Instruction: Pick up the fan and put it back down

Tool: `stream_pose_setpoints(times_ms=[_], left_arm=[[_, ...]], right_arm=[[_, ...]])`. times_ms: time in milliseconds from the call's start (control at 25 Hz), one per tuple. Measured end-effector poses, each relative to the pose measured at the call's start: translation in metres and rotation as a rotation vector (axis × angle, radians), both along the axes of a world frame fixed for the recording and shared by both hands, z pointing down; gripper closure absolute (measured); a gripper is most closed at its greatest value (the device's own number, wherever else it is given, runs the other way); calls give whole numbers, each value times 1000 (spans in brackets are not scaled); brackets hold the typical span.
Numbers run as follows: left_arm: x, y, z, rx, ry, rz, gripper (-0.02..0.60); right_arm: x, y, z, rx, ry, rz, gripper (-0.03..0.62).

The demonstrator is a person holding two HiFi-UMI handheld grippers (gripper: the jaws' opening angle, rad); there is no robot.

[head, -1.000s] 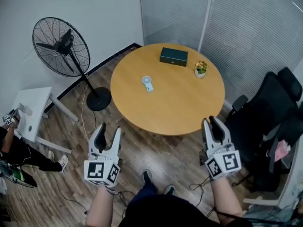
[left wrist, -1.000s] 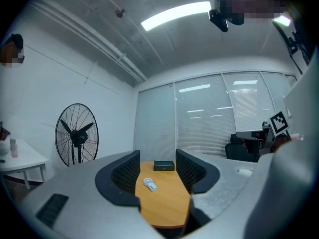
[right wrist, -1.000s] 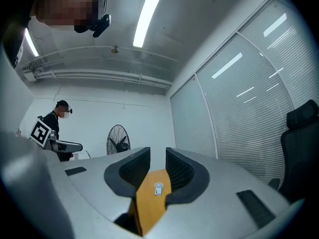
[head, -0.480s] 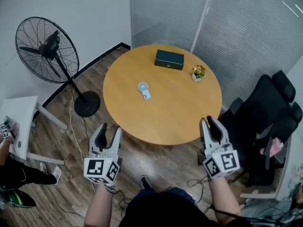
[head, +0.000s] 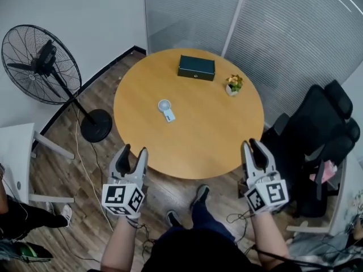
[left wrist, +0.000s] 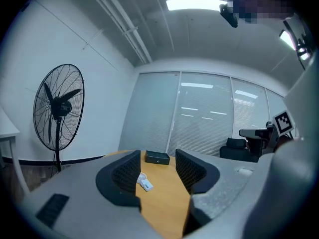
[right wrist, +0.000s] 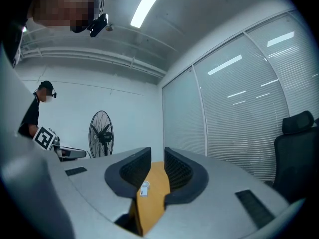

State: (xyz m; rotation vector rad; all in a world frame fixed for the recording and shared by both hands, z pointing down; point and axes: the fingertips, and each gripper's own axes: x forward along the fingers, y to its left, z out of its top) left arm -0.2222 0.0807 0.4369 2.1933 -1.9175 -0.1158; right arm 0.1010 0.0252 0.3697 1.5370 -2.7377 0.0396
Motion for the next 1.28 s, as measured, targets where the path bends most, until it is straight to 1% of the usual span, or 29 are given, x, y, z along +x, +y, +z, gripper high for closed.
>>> stream_pose_setpoints(times_ms=[240,480,640,760,880,1000,1120,1280], left_arm=[[-3,-42,4,-27,-33,-53,364],[-10,-95,5,-67,-65,-143,364],[-4,-131,17,-110,-69,-194,364],[7,-158,27,-141,-86,-194,364],[15,-185,44,-189,-91,-169,364],[16,-215,68,-250,-87,-141,364],[15,-247,102,-314,-62,-123,364],[21,-283,158,-429,-12,-83,364]], right_arm=[[-6,-63,10,-4,-55,-56,508],[-16,-136,13,-18,-93,-145,508],[-10,-180,22,-46,-124,-182,511],[-5,-204,30,-58,-131,-198,514],[-1,-221,43,-91,-131,-188,514],[2,-235,58,-128,-128,-155,517],[10,-249,64,-139,-116,-98,517],[31,-258,75,-158,-104,-6,519]])
